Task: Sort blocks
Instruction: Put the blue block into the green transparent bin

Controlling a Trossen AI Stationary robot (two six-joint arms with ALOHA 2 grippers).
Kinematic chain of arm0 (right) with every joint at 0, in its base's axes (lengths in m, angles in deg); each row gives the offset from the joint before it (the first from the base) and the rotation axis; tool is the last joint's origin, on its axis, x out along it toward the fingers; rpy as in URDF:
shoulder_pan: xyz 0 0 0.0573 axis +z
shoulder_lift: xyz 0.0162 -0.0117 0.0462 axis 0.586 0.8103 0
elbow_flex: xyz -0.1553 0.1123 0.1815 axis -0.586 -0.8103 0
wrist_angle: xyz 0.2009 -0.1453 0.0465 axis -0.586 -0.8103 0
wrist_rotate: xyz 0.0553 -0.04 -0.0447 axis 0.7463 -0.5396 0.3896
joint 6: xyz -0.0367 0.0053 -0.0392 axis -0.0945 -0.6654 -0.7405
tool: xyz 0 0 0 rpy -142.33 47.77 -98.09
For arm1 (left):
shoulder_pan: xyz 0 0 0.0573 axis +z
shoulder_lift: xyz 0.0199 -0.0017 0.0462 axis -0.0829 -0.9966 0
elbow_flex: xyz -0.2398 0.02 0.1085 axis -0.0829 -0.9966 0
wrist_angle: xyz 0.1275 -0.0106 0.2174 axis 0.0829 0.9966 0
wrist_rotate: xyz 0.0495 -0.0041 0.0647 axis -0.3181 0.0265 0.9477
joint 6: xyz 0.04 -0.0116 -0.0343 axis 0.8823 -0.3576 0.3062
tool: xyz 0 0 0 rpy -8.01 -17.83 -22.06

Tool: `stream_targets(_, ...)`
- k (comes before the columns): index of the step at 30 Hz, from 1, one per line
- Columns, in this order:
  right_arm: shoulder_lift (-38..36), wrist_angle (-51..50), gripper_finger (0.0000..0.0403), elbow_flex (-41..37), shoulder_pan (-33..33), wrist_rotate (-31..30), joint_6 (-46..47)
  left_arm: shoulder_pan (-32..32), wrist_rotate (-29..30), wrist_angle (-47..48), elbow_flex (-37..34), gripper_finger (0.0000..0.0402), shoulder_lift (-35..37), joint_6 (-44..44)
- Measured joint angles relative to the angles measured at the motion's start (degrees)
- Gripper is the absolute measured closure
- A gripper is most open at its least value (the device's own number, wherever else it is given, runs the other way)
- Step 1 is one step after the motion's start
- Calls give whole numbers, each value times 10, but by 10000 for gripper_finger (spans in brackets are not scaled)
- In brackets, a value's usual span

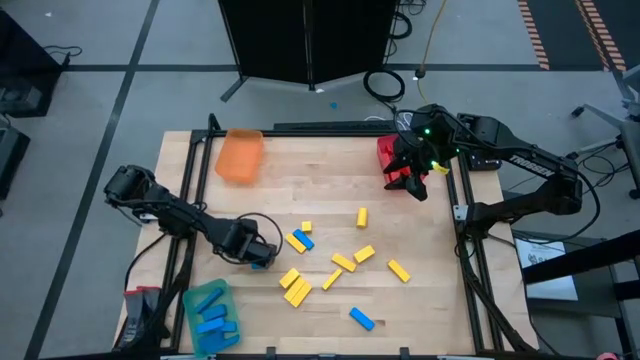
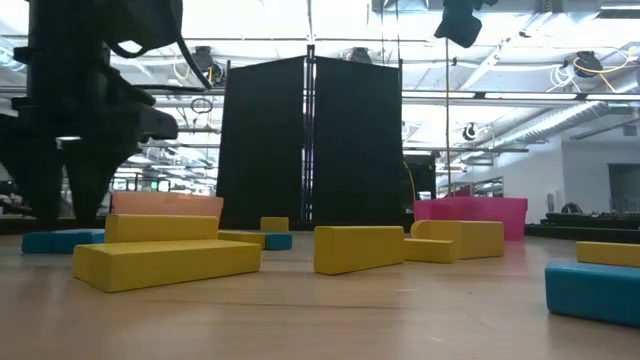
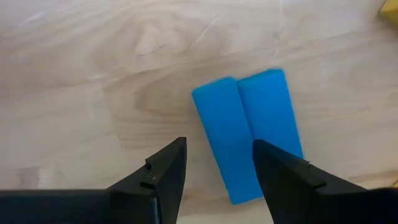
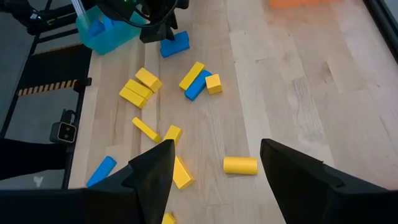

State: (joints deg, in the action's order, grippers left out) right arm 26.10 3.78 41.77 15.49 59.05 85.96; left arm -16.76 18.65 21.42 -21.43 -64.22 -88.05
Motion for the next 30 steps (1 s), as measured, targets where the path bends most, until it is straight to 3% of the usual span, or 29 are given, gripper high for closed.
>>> stream_targets(16, 0, 0, 167, 0, 0, 0, -4, 0, -2, -28, -29, 210, 2, -1)
stream_targets(23, 0, 0, 167, 0, 0, 0, -4, -6, -56, 41, -29, 210, 2, 26)
stream_targets(30, 0, 2, 167, 0, 0, 0, -4, -11, -46, 48, -22, 210, 21, 13)
